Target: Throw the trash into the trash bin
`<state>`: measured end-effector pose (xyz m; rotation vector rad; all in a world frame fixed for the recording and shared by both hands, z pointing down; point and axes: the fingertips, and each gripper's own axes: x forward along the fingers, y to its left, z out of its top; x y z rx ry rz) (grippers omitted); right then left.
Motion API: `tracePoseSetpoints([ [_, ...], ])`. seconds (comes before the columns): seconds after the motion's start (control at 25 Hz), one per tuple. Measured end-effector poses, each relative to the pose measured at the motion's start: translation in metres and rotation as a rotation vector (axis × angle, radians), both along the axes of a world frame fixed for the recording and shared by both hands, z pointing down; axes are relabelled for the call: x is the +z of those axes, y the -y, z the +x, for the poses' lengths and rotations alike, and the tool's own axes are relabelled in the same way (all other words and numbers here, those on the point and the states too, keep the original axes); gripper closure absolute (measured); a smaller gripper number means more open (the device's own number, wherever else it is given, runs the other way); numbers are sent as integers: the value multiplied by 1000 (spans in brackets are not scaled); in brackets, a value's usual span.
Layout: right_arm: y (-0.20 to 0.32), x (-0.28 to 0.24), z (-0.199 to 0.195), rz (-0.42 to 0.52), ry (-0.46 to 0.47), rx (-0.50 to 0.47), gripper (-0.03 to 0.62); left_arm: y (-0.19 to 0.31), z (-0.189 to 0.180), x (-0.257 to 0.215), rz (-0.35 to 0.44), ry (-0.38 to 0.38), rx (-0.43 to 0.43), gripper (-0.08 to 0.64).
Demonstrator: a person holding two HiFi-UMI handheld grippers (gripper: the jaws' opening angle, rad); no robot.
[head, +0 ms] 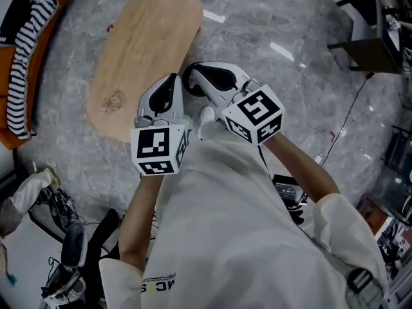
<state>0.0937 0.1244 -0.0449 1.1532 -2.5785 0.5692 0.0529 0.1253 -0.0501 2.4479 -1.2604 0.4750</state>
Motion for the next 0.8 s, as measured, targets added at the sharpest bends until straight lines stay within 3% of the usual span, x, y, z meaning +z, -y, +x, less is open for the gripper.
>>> tracePoseSetpoints([
  [0.32,-30,-23,0,59,-16,-17,571,-8,-16,-42,-1,-115,-91,560],
  [0.8,-66,-40,9,91,42,49,571,-50,11,-41,7,-85,-11,560],
])
